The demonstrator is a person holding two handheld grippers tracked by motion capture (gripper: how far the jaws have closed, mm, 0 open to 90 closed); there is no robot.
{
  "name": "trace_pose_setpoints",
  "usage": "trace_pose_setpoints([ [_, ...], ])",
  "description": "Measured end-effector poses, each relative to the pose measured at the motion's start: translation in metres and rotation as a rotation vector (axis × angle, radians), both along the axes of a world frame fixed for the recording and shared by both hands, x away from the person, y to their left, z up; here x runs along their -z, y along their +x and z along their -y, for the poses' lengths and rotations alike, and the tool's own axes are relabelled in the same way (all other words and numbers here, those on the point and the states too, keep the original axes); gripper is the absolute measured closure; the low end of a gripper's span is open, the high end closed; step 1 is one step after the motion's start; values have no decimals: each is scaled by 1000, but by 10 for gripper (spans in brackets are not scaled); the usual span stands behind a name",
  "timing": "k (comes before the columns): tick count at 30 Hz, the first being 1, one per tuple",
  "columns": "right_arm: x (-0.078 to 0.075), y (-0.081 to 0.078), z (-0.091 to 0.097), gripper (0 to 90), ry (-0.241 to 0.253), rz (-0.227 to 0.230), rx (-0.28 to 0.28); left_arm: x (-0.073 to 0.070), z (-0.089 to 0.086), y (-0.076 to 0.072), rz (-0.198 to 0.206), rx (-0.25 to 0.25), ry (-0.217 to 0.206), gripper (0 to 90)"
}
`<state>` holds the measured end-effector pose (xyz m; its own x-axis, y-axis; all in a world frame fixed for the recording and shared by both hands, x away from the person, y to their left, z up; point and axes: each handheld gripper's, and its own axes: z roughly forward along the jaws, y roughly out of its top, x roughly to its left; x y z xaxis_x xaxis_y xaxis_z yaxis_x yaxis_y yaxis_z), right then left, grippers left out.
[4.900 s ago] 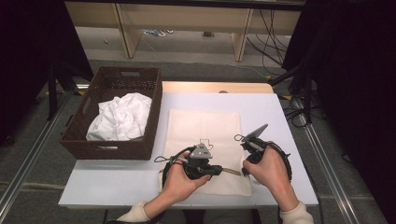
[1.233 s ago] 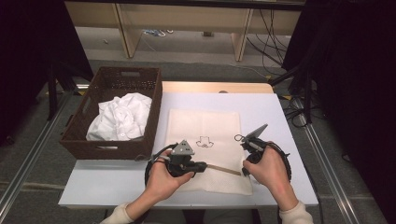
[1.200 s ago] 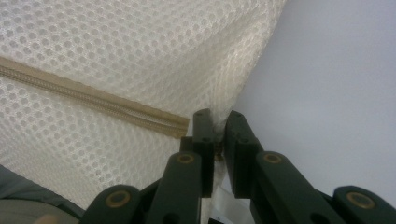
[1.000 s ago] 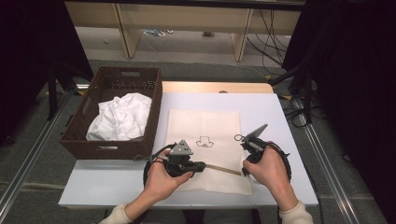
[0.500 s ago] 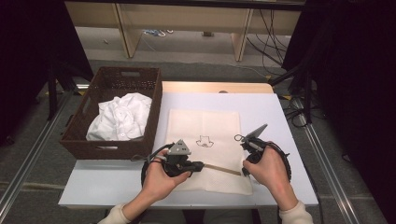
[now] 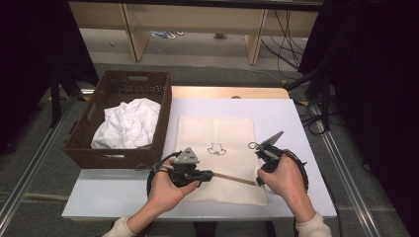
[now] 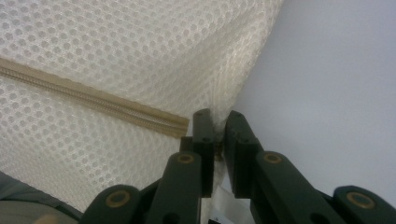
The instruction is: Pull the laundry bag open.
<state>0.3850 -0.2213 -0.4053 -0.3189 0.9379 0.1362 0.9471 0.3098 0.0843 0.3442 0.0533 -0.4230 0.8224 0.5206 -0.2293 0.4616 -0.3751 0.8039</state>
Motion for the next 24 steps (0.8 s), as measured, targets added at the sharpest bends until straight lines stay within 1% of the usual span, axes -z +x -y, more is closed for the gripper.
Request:
trace_pose_setpoints([
  [1, 0, 0, 0, 843, -2, -2, 0, 0, 0, 0, -1, 0, 0, 869],
  [2, 0, -1, -1, 843, -3, -1, 14, 0, 0, 0, -1, 0, 0, 870],
  [3, 2, -1, -2, 843, 4, 13, 28, 0, 0, 0, -3, 0, 1, 870],
  [4, 2, -1, -2, 843, 5, 13, 27, 1, 0, 0, -5, -3, -5, 870],
  [6, 2, -1, -2, 843, 5, 11, 27, 1, 0, -1, -2, -6, -2, 870],
  [7, 2, -1, -2, 843, 0, 10, 25, 1, -1, -1, -18, -12, 5, 869],
  [8, 1, 0, -2, 843, -6, -7, 16, 1, -2, -1, -6, -6, 10, 869],
  [9, 1, 0, -1, 843, -3, -3, 14, 0, -3, 0, 0, -4, 15, 870],
  [10, 1, 0, 0, 843, -7, -2, 2, 1, -3, -1, 0, -11, 8, 870],
  [11, 1, 1, -1, 843, -7, -6, 8, 1, -4, -2, -17, -22, 2, 870],
  [12, 1, 1, -1, 843, -7, -9, 14, 1, -5, -1, -9, -17, 5, 870],
  [13, 2, 1, -1, 843, -6, -6, 10, 1, -5, -1, -9, -17, 5, 870],
  [14, 2, 1, 0, 843, -9, 0, -1, 2, -6, -1, -21, -27, -13, 870],
  [15, 2, 1, 0, 843, -8, -2, 2, 1, -7, -1, -11, -24, 2, 870],
  [16, 2, 1, 0, 843, -9, -3, 2, 1, -8, -1, -9, -30, -3, 870],
  [17, 2, 0, -1, 843, -11, -3, 9, 1, -9, -2, -12, -33, 3, 870],
  [18, 2, 1, -1, 843, -10, -8, 11, 1, -10, -1, -2, -24, 4, 869],
  [19, 2, 1, -1, 843, -8, -6, 8, 2, -10, -1, -7, -25, -5, 870],
  [20, 2, 1, 0, 843, -8, -3, 2, 1, -11, -2, -10, -35, 4, 870],
  [21, 2, 0, -2, 843, -14, -11, 20, 1, -11, -3, -16, -40, 1, 870],
  [22, 2, 0, -2, 843, -15, -12, 20, 1, -12, -2, -11, -32, 6, 869],
  [23, 4, 0, -1, 843, -10, 13, 14, 2, -13, -2, -7, -30, 3, 870],
  [24, 4, 0, -1, 843, -7, 12, 14, 1, -14, -1, -6, -27, 10, 870],
])
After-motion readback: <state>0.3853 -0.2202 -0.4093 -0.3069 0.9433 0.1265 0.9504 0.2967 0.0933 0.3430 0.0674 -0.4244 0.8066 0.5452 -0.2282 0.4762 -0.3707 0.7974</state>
